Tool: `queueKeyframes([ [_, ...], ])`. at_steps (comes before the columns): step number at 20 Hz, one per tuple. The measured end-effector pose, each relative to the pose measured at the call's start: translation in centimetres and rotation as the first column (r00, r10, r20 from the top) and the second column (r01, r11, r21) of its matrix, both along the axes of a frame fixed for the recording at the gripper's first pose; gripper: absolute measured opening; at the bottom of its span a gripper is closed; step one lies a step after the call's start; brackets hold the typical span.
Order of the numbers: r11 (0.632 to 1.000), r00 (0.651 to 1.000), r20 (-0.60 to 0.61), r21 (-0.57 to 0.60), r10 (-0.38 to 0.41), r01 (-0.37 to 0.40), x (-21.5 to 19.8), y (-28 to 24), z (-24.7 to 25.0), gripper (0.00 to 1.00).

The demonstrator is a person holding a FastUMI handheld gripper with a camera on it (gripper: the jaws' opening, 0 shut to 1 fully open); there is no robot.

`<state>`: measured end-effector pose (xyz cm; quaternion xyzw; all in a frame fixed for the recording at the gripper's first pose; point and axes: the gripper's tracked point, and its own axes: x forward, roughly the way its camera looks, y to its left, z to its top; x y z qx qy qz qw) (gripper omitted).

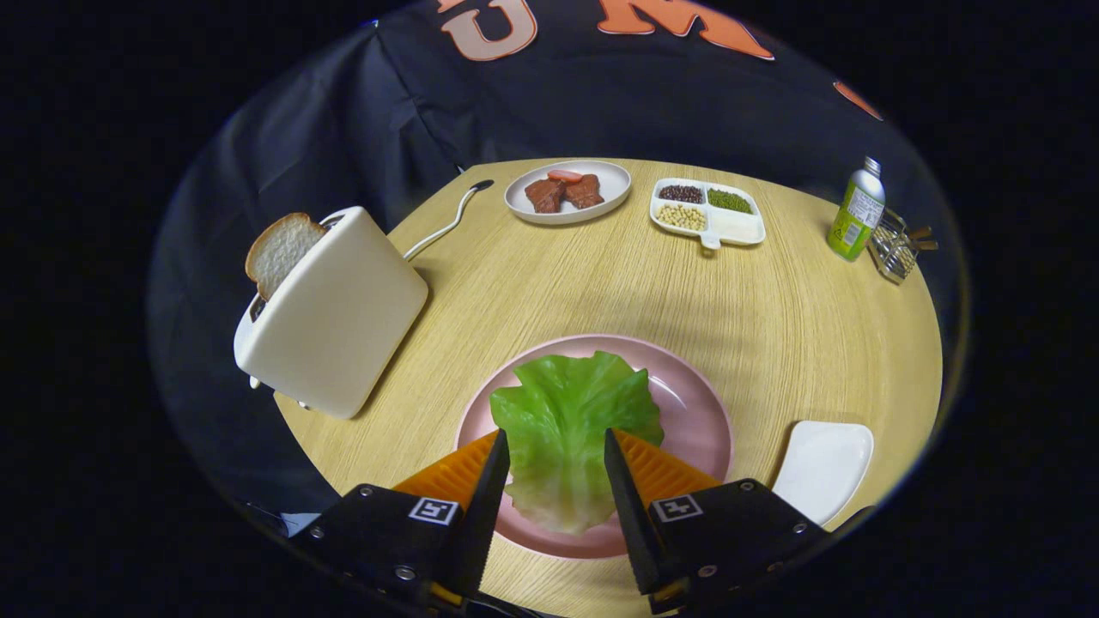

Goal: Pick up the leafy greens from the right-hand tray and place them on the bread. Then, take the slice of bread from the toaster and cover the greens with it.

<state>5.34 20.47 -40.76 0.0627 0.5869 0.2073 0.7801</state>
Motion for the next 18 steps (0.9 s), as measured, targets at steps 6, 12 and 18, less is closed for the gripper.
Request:
queueKeyframes([
  [6, 1.0, 0.998, 0.064, 0.022, 0.006, -0.007, 1.3, 1.6, 4.9, 0.86],
  [12, 0.995, 0.994, 0.103, 0.094, 0.034, -0.044, 2.9, 5.6, 11.0, 0.96],
  [18, 0.994, 0.989, 0.148, 0.102, 0.029, -0.044, 5.3, 8.7, 16.8, 0.97],
])
